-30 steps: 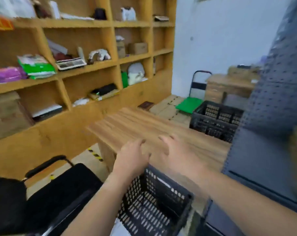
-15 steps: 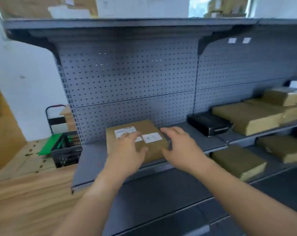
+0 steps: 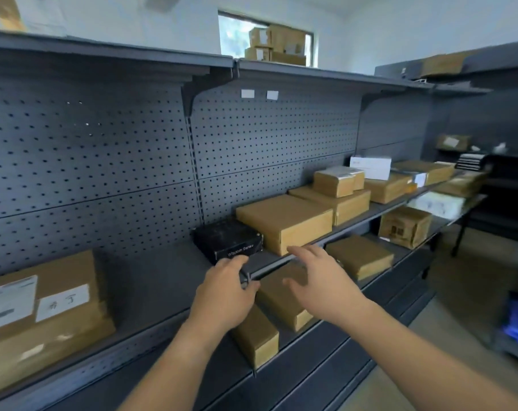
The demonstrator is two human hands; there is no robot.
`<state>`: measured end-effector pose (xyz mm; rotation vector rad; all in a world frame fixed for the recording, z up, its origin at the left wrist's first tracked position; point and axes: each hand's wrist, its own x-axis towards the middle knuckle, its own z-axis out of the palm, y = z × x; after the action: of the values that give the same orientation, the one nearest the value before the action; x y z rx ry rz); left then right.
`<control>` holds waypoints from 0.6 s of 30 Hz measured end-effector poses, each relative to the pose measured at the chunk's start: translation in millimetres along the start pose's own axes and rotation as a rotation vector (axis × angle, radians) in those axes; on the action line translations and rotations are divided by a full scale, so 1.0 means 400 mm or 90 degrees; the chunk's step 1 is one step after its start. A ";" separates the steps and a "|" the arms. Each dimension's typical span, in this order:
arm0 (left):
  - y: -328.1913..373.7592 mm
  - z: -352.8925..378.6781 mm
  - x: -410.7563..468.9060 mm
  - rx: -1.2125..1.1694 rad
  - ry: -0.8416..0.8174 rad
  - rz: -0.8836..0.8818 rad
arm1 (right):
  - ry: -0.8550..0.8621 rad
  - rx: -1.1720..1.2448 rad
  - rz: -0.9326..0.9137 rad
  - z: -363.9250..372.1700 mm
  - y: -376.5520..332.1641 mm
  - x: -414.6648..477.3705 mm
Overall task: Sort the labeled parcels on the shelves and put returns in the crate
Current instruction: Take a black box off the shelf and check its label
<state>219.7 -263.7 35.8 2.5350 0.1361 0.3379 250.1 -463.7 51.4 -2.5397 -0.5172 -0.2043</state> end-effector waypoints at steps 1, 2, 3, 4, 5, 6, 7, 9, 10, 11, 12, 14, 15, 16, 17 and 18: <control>0.002 0.016 0.017 0.002 -0.002 -0.010 | -0.005 0.005 -0.005 0.001 0.019 0.018; 0.000 0.027 0.034 0.006 -0.003 -0.022 | -0.010 0.009 -0.013 0.004 0.034 0.039; -0.004 0.036 0.051 0.012 0.000 -0.031 | -0.016 0.010 -0.024 0.011 0.047 0.060; -0.011 0.041 0.068 0.018 0.004 -0.039 | -0.022 0.014 -0.036 0.020 0.057 0.081; -0.020 0.045 0.086 0.025 0.007 -0.046 | -0.029 0.022 -0.046 0.031 0.064 0.104; -0.030 0.047 0.104 0.030 0.009 -0.055 | -0.038 0.033 -0.054 0.043 0.068 0.127; -0.042 0.047 0.121 0.035 0.011 -0.063 | -0.044 0.042 -0.063 0.054 0.070 0.150; -0.072 0.045 0.157 0.045 0.014 -0.079 | -0.055 0.054 -0.081 0.081 0.070 0.200; -0.088 0.042 0.176 0.048 0.016 -0.084 | -0.060 0.060 -0.084 0.093 0.068 0.223; -0.106 0.039 0.198 0.048 0.021 -0.087 | -0.065 0.067 -0.084 0.104 0.064 0.245; -0.123 0.037 0.219 0.047 0.026 -0.089 | -0.071 0.069 -0.086 0.116 0.061 0.267; -0.154 0.040 0.264 0.044 0.035 -0.094 | -0.082 0.060 -0.098 0.139 0.060 0.315; -0.168 0.045 0.285 0.043 0.035 -0.091 | -0.088 0.058 -0.102 0.150 0.061 0.341; -0.180 0.053 0.303 0.042 0.032 -0.087 | -0.092 0.057 -0.104 0.162 0.062 0.365; -0.194 0.064 0.318 0.041 0.028 -0.082 | -0.093 0.056 -0.105 0.176 0.064 0.389; -0.206 0.075 0.330 0.043 0.022 -0.080 | -0.094 0.054 -0.104 0.191 0.067 0.410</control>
<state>352.6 -188.9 -6.2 2.5727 0.3244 0.3316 414.1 -391.5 14.4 -2.4421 -0.7757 -0.0526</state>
